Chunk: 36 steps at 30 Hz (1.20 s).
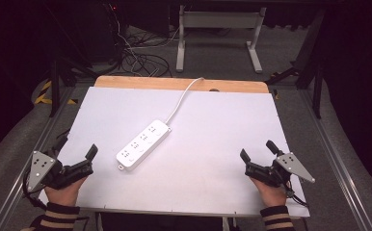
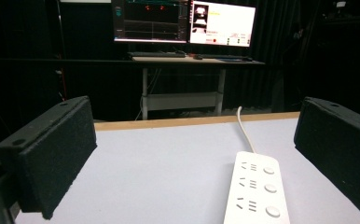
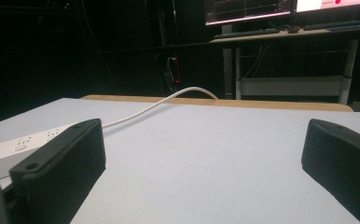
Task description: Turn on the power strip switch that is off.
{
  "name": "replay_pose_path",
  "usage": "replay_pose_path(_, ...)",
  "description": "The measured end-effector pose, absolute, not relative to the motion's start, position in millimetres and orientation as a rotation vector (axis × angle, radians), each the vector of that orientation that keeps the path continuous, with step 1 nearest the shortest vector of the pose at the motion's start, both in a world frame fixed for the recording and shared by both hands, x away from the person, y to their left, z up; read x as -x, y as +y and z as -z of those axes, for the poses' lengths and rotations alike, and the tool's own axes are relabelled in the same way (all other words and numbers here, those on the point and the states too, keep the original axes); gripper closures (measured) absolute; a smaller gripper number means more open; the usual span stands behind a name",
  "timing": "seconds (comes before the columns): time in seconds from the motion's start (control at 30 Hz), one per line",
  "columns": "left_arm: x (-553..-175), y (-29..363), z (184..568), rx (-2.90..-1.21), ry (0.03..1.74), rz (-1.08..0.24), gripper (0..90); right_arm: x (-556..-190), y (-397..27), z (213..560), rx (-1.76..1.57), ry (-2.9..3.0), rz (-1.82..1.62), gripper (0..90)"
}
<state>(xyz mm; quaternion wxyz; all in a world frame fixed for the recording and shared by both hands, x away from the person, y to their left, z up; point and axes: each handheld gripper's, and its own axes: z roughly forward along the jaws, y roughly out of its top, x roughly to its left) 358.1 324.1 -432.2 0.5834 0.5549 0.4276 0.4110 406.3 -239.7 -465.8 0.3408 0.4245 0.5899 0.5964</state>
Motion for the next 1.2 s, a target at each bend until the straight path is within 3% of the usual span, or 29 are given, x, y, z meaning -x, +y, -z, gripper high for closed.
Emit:
replay_pose_path(0.63, -358.2, 323.1, 431.1, -1.275, 1.019, -0.975, 0.0, -405.9, -239.7, 464.9, -1.102, 1.531, -1.550, 0.4)
replay_pose_path(0.77, -358.3, 327.1, 428.7, -1.264, 1.041, -0.954, 3.8, -405.3, -239.8, 464.9, -1.099, 1.532, -1.549, 0.4)
replay_pose_path(0.83, -358.1, 327.9, 428.2, -1.262, 1.046, -0.955, 9.7, -405.3, -239.9, 464.9, -1.099, 1.533, -1.549, 0.4)
replay_pose_path(1.0, -355.1, 334.3, 427.1, -1.298, 1.012, -0.895, 51.7, -405.3, -239.7, 465.1, -1.099, 1.539, -1.547, 0.4)
replay_pose_path(1.07, -354.4, 334.0, 427.4, -1.296, 1.005, -0.903, 64.1, -405.3, -239.7, 465.0, -1.100, 1.539, -1.548, 0.4)
replay_pose_path(1.1, -353.5, 333.6, 427.5, -1.297, 0.996, -0.919, 64.1, -405.3, -239.7, 465.0, -1.100, 1.539, -1.548, 0.4)
replay_pose_path(1.17, -351.9, 331.8, 427.8, -1.315, 0.976, -0.948, 80.7, -405.3, -239.6, 465.1, -1.098, 1.541, -1.552, 0.5)
replay_pose_path(1.2, -351.9, 331.8, 427.8, -1.315, 0.976, -0.948, 84.2, -405.3, -239.6, 465.1, -1.099, 1.542, -1.551, 0.5)
